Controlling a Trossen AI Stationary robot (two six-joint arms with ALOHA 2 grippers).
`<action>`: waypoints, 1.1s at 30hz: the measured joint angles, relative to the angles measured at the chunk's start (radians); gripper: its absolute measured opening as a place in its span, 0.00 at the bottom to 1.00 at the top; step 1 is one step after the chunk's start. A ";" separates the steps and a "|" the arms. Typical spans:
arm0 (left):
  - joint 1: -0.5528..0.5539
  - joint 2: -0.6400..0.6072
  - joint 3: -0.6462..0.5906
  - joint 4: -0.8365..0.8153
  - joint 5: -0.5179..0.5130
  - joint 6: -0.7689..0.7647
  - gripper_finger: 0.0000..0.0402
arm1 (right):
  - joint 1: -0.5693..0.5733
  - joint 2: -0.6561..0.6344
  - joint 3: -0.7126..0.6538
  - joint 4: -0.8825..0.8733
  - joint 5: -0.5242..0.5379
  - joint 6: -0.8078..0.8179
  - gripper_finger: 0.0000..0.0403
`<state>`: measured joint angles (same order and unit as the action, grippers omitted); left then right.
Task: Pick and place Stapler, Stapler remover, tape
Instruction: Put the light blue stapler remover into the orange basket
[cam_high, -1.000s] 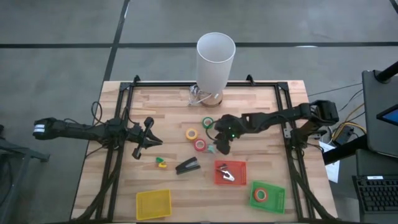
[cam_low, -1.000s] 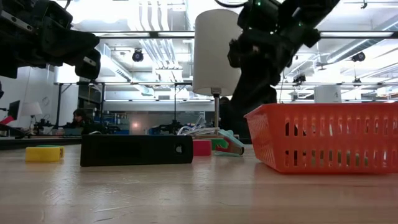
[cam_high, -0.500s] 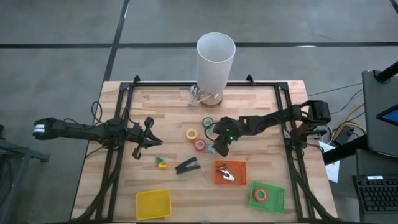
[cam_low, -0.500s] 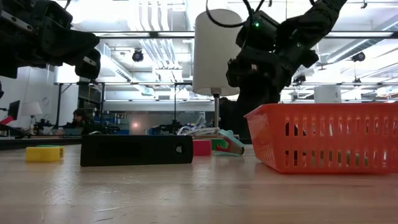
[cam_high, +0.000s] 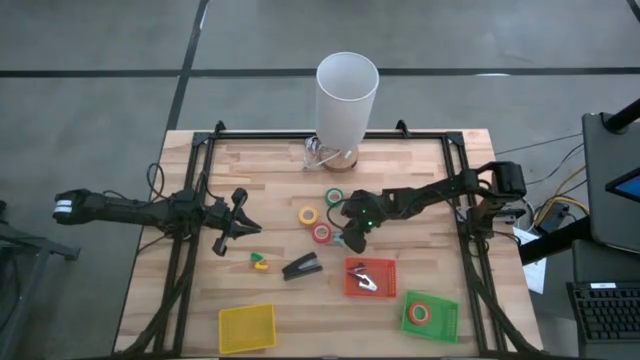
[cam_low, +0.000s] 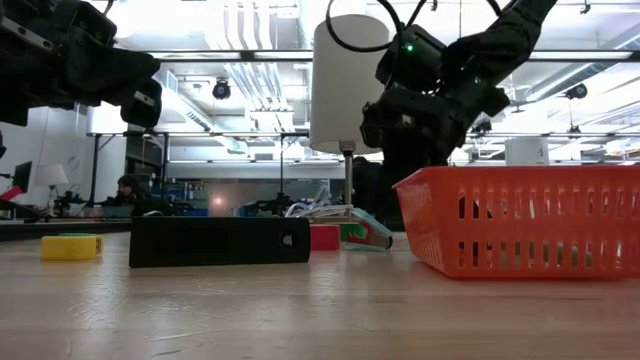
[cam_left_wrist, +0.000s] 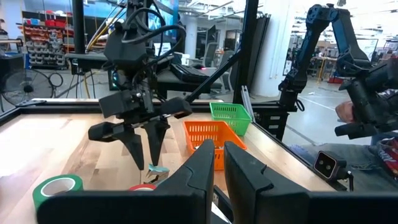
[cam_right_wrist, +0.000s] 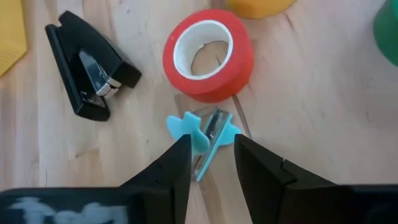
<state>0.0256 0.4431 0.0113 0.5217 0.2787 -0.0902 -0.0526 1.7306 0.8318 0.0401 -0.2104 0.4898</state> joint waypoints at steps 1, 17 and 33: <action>0.000 0.000 0.000 0.000 0.000 0.000 0.10 | 0.000 0.000 0.000 0.001 0.000 -0.001 0.27; 0.000 0.000 0.000 0.000 0.000 0.000 0.10 | 0.001 0.010 0.002 0.019 -0.004 -0.031 0.02; 0.000 0.000 0.000 0.000 0.000 0.000 0.10 | 0.077 -0.199 0.000 -0.152 0.013 -0.053 0.02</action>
<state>0.0257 0.4431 0.0111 0.5213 0.2783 -0.0902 0.0244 1.5313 0.8314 -0.1122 -0.1971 0.4370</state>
